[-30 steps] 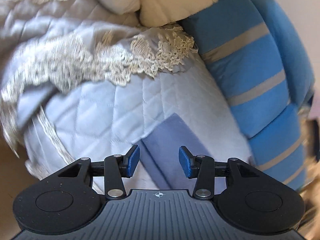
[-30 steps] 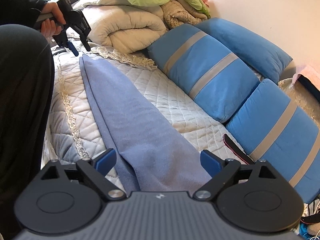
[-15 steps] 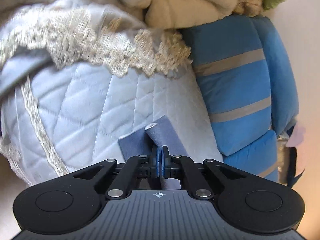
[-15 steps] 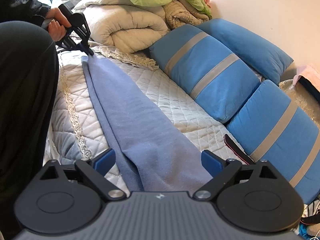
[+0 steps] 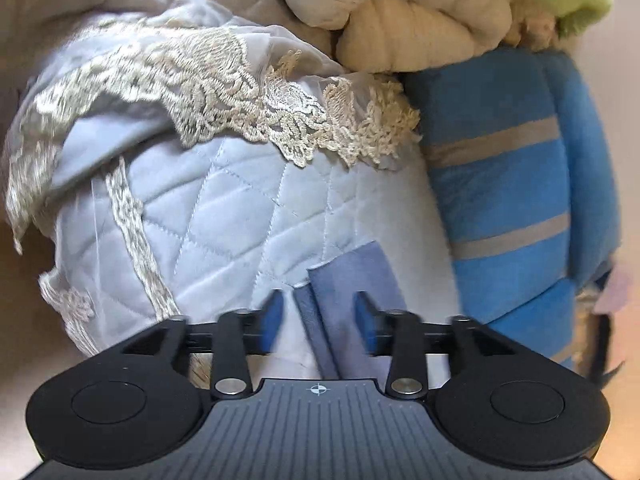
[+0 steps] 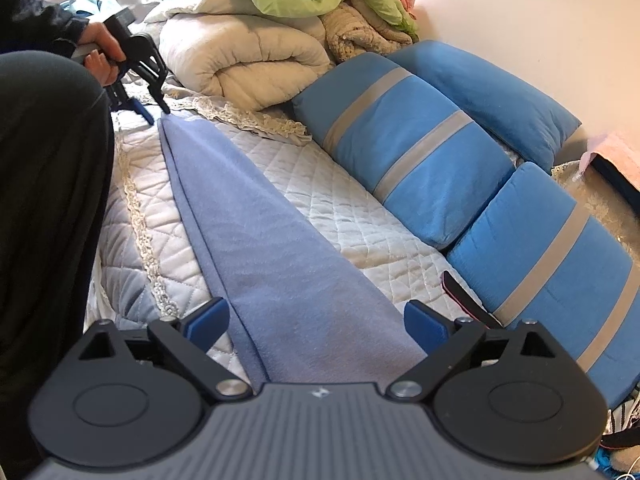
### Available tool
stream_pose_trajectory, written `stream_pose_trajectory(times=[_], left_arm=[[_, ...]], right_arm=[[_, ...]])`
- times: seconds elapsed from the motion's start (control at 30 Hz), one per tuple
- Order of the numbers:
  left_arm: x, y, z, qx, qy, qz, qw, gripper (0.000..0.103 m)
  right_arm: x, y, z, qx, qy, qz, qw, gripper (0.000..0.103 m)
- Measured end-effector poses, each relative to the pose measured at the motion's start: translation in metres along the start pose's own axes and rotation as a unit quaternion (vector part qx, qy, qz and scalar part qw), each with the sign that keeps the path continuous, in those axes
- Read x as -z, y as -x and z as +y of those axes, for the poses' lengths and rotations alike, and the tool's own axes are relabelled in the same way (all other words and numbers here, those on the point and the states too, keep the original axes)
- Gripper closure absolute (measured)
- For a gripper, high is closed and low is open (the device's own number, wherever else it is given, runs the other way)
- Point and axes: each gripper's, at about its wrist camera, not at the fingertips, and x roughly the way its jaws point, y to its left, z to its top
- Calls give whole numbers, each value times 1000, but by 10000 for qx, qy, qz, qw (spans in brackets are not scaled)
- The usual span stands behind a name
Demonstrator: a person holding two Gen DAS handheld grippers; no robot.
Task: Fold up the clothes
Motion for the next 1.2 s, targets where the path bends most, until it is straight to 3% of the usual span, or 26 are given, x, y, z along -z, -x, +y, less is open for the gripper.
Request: stream_pose_trajectory(times=[0.23, 0.5, 0.53, 0.63, 0.73, 0.83, 0.97, 1.2], left_arm=[[11, -9, 16, 605, 486, 0, 9970, 52], [26, -17, 35, 1310, 899, -381, 9866, 48], [25, -18, 35, 1316, 874, -363, 9868, 50], [18, -22, 29, 1111, 692, -145, 9913, 99], [18, -15, 12, 783, 27, -239, 9966, 99], [20, 3, -19, 719, -763, -434, 9935, 99], [30, 38, -81, 752, -2044, -745, 9731, 99], [84, 81, -187, 1116, -3688, -869, 9187, 99]], right_arm=[[-2, 0, 2, -12, 16, -21, 10000, 3], [0, 0, 2, -6, -35, 27, 10000, 3], [0, -1, 2, 1, -48, 40, 10000, 3], [0, -3, 1, 40, -100, 77, 9999, 3], [0, -5, 0, 132, -178, 133, 9997, 3], [2, -7, -3, 261, -247, 214, 9991, 2], [7, -12, -11, 463, -412, 449, 9971, 1], [8, -16, -25, 630, -857, 760, 9914, 0]])
